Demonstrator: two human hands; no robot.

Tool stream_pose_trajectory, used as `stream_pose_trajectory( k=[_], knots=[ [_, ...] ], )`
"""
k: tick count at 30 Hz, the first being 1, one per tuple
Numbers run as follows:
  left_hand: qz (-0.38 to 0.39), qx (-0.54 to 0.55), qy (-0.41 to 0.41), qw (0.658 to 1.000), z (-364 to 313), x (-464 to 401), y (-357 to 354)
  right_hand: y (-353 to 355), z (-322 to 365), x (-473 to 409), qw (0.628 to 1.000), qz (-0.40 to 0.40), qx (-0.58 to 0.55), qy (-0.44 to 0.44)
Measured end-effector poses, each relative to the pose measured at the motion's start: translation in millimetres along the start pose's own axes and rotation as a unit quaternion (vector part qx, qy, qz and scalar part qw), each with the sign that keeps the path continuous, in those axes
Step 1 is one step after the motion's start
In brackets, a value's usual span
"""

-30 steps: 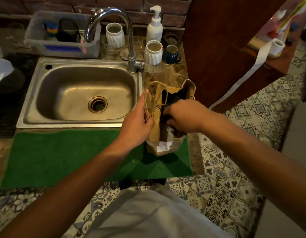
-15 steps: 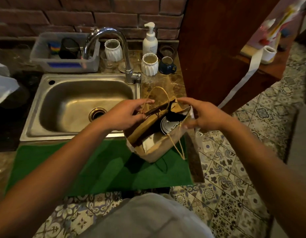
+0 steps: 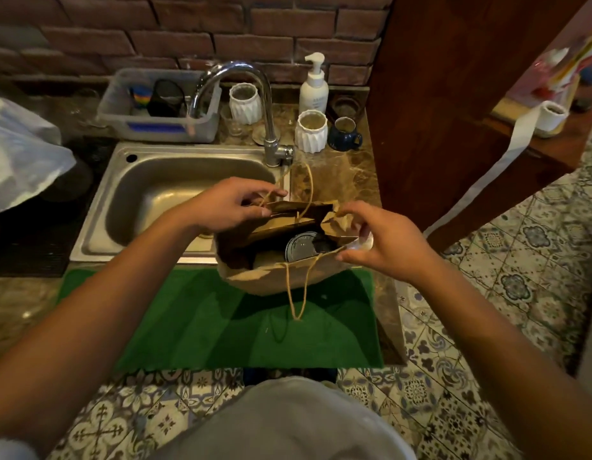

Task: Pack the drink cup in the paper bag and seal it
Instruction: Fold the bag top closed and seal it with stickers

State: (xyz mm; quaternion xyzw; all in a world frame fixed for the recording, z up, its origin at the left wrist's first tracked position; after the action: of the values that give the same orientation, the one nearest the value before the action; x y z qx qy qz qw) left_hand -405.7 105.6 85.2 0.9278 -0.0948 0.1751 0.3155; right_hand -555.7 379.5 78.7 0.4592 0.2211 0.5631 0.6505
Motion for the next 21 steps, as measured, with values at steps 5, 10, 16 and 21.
stream_pose_trajectory(
  k=[5,10,16,21],
  knots=[
    [0.033,-0.010,-0.007,0.999,0,-2,2,8,18,-22,0.973,0.182,0.138,0.025],
    [0.045,-0.053,-0.024,0.997,-4,-4,1,18,25,-33,0.945,0.229,0.233,0.002],
    [0.002,0.060,-0.023,0.998,1,8,8,12,18,-37,0.967,0.141,0.215,-0.002],
    [-0.111,0.247,-0.009,0.963,30,44,-16,1,5,-32,0.992,0.051,0.109,-0.037]
  ],
)
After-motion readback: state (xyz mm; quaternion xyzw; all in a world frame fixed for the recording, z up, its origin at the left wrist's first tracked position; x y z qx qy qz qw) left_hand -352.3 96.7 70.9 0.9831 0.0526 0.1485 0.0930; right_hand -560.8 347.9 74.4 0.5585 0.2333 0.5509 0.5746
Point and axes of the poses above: each hand's wrist, its own x-axis away from the middle knuckle, its own y-axis out of the back of the hand, z = x × y, the point moved 1 cm from there along -x, towards the middle knuckle, and after that the axes turned 14 degrees about z, right-handed, at the moved point
